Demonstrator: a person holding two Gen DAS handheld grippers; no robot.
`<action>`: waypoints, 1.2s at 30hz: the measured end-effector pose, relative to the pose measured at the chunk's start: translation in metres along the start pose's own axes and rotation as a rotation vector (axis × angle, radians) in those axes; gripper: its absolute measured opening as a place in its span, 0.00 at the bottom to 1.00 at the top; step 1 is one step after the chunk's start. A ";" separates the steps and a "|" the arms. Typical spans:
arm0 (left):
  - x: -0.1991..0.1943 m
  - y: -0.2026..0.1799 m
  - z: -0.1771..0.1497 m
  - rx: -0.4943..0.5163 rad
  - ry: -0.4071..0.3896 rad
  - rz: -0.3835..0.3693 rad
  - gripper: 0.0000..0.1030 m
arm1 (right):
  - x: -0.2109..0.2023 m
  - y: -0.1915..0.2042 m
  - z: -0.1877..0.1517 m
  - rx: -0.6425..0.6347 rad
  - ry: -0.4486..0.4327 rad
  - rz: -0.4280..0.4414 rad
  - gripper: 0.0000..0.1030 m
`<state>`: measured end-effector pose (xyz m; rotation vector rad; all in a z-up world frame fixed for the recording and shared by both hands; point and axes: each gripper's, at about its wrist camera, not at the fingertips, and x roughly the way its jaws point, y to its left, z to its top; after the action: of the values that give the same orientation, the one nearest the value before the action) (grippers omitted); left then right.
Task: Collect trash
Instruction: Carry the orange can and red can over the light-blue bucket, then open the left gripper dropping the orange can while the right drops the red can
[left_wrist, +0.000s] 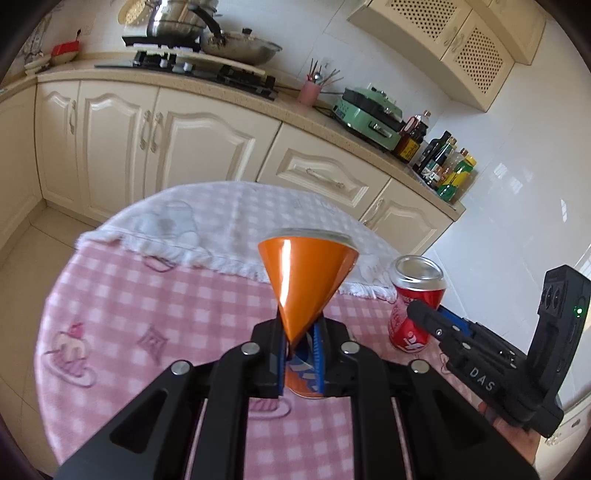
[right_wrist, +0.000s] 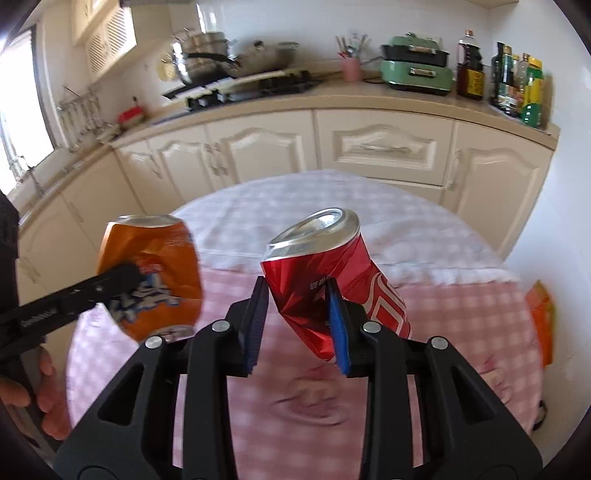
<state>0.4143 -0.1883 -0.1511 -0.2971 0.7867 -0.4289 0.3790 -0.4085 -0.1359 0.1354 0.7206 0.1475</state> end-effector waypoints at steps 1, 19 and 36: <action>-0.006 0.002 -0.002 0.003 -0.005 0.004 0.11 | -0.004 0.009 -0.001 0.000 -0.010 0.018 0.30; -0.172 0.168 -0.010 -0.111 -0.178 0.186 0.11 | -0.001 0.278 -0.007 -0.214 -0.046 0.361 0.30; -0.132 0.433 -0.066 -0.384 0.017 0.413 0.11 | 0.203 0.456 -0.100 -0.273 0.297 0.467 0.30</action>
<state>0.3955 0.2460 -0.2922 -0.4758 0.9205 0.1123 0.4235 0.0832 -0.2621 0.0174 0.9480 0.7205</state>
